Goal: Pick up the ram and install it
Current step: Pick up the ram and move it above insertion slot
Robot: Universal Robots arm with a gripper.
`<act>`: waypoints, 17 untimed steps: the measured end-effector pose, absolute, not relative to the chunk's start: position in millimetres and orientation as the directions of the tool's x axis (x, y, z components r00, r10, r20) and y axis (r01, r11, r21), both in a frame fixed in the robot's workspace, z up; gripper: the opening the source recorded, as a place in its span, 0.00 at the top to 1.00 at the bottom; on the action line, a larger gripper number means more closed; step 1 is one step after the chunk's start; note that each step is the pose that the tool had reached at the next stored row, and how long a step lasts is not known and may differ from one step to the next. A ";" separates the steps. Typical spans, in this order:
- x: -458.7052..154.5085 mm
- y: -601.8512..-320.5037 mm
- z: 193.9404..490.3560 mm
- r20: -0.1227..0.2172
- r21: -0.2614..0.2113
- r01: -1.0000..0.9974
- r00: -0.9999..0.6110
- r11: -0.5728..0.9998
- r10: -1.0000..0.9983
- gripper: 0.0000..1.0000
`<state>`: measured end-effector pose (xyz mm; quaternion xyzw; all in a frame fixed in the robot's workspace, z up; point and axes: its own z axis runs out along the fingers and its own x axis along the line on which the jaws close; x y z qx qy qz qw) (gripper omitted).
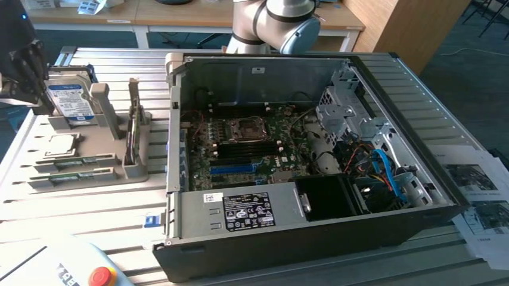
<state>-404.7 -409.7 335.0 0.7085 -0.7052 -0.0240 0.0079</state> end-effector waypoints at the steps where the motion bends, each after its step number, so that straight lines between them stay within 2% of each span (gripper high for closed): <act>1: -404.7 -411.1 335.0 -0.023 0.045 -0.999 0.004 -0.005 -1.000 0.90; 17: -404.8 -411.5 319.2 -0.023 0.045 -0.999 0.004 -0.005 -1.000 0.90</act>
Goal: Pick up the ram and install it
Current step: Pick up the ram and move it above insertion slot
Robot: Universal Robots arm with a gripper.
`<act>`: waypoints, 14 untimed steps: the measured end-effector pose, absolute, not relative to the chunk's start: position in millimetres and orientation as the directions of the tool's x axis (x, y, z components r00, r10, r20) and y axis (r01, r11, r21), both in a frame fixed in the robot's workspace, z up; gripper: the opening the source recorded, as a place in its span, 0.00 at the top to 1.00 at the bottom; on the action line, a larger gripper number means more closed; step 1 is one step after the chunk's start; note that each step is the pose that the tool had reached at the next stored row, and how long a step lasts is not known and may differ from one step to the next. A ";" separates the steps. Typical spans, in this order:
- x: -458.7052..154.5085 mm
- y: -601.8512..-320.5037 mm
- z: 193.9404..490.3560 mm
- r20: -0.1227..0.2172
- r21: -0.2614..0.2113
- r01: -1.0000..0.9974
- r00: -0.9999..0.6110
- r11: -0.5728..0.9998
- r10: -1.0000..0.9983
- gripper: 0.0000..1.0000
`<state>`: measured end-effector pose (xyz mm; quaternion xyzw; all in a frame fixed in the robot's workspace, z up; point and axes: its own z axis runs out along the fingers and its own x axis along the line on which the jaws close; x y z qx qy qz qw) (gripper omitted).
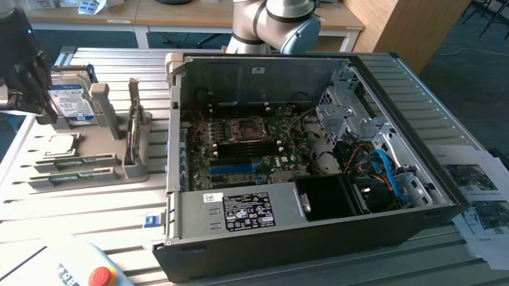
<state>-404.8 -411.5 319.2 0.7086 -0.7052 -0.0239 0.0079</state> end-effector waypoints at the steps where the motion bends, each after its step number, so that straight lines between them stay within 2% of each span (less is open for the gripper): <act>1: -404.8 -411.5 317.2 -0.023 0.045 -0.999 0.004 -0.005 -1.000 0.90; 14: -405.3 -411.7 293.9 -0.023 0.045 -0.999 0.004 -0.005 -1.000 0.90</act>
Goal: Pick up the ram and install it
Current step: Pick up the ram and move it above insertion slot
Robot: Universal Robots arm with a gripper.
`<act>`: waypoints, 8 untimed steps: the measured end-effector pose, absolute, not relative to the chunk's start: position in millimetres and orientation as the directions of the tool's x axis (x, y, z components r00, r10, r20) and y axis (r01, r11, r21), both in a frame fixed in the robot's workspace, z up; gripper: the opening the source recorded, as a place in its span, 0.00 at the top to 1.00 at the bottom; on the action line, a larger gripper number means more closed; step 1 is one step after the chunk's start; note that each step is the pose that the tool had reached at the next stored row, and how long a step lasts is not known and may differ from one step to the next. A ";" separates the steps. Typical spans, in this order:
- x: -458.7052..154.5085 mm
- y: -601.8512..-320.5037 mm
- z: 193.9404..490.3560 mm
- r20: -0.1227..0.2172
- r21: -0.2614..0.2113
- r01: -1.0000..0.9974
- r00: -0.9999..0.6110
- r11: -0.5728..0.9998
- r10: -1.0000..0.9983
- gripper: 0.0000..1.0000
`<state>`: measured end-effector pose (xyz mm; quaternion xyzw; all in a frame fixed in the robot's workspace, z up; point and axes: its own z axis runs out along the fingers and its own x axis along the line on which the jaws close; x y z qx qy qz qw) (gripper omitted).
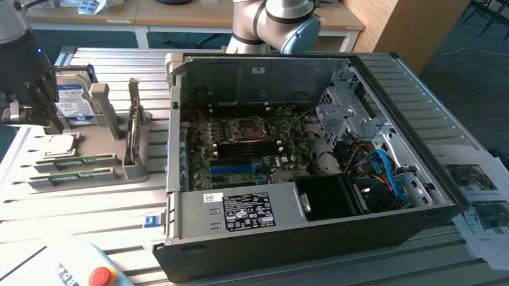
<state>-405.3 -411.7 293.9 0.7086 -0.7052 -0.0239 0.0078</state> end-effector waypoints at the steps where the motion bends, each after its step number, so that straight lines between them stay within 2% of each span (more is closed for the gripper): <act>1: -405.3 -411.7 293.6 -0.023 0.045 -0.999 0.004 -0.005 -1.000 0.90; 8: -405.3 -411.7 293.6 -0.023 0.045 -0.999 0.004 -0.005 -1.000 0.89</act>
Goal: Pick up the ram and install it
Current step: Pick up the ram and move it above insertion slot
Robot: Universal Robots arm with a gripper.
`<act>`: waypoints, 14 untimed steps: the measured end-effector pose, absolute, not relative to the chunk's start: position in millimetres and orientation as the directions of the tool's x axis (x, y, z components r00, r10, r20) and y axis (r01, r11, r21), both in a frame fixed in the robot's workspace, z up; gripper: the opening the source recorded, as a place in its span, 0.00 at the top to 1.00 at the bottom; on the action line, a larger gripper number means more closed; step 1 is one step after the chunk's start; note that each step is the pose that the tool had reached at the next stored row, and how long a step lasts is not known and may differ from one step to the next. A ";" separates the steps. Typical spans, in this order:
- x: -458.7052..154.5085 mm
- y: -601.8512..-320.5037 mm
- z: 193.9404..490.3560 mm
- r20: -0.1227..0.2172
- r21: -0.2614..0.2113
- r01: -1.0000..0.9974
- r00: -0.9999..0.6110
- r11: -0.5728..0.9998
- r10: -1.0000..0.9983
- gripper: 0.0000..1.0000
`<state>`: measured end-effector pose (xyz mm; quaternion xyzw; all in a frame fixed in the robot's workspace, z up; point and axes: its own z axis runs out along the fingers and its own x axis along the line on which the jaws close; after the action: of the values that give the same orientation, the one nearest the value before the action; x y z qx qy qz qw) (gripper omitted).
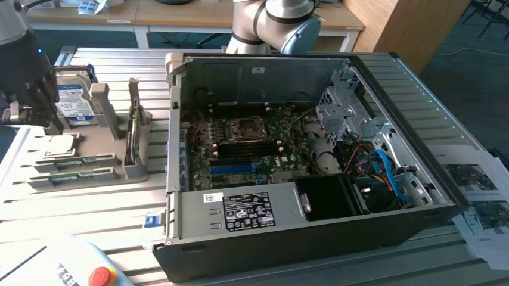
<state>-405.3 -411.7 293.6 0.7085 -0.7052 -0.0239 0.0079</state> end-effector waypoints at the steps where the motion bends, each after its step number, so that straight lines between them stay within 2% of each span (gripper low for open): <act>1: -405.3 -411.7 293.6 -0.023 0.045 -0.999 0.004 -0.005 -1.000 0.84; 3: -405.3 -411.7 293.6 -0.023 0.045 -0.999 0.004 -0.005 -1.000 0.84; 4: -405.3 -411.7 293.6 -0.023 0.045 -0.999 0.004 -0.005 -1.000 0.76; 14: -405.3 -412.2 283.8 -0.023 0.045 -0.999 0.004 -0.005 -1.000 0.76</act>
<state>-405.3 -412.2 283.8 0.7086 -0.7052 -0.0239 0.0080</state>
